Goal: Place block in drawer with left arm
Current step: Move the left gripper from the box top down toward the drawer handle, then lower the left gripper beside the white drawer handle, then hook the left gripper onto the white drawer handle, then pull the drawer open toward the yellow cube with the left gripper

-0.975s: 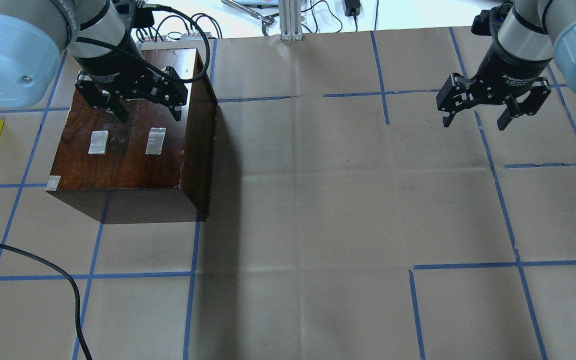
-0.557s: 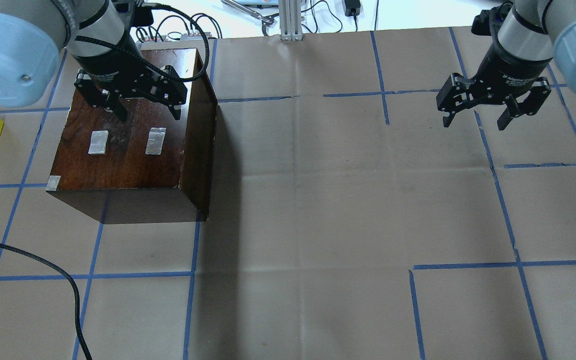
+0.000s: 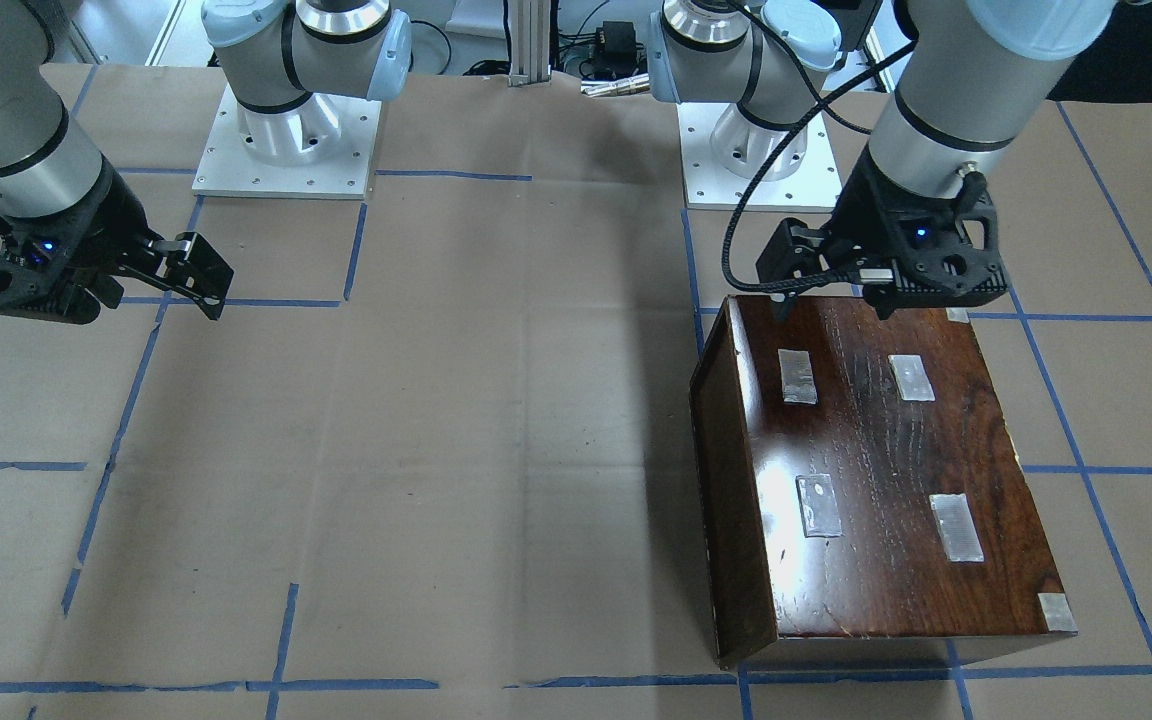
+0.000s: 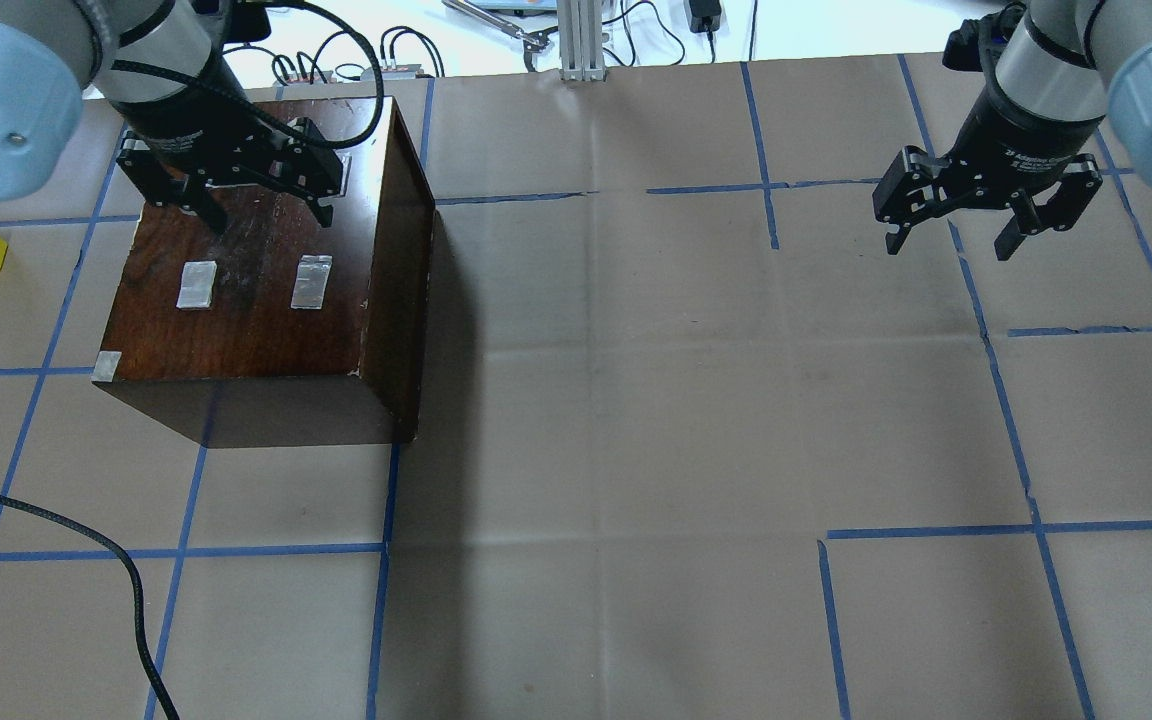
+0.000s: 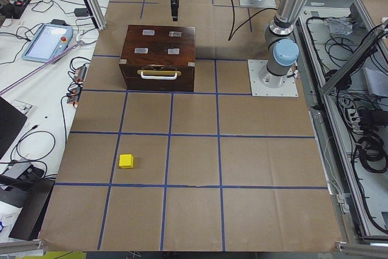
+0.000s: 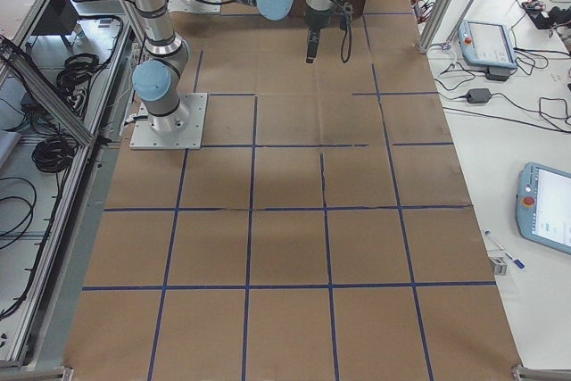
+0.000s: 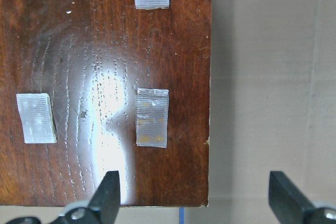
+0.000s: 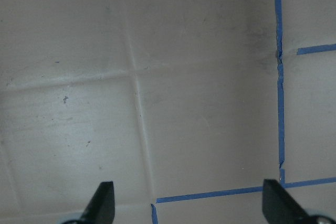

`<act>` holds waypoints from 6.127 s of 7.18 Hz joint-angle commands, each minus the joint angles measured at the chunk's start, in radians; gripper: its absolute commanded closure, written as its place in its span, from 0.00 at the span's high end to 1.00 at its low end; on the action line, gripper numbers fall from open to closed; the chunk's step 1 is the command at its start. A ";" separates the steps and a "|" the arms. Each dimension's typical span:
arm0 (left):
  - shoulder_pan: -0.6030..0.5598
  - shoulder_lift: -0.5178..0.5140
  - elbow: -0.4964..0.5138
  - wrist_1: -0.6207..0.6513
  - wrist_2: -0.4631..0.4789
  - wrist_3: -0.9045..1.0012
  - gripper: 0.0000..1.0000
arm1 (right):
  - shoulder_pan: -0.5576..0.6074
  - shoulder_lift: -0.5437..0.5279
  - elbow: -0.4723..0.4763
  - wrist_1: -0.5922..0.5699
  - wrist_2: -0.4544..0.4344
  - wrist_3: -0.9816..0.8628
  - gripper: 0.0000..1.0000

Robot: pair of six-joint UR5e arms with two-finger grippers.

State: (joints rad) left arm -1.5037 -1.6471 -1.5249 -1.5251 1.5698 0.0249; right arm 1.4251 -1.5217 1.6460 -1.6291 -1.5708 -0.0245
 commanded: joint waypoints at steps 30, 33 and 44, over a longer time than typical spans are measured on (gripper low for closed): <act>0.536 -0.392 0.043 0.138 -0.320 0.675 0.98 | 0.000 0.000 0.000 0.000 0.000 0.000 1.00; 0.537 -0.401 0.061 0.137 -0.315 0.678 0.98 | 0.000 0.000 -0.002 0.000 0.000 0.000 1.00; 0.588 -0.407 0.068 0.201 -0.182 0.714 0.98 | 0.000 0.000 0.000 0.000 0.000 0.000 1.00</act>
State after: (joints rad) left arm -0.9168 -2.0553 -1.4581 -1.3280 1.3707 0.7394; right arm 1.4251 -1.5217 1.6453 -1.6291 -1.5708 -0.0245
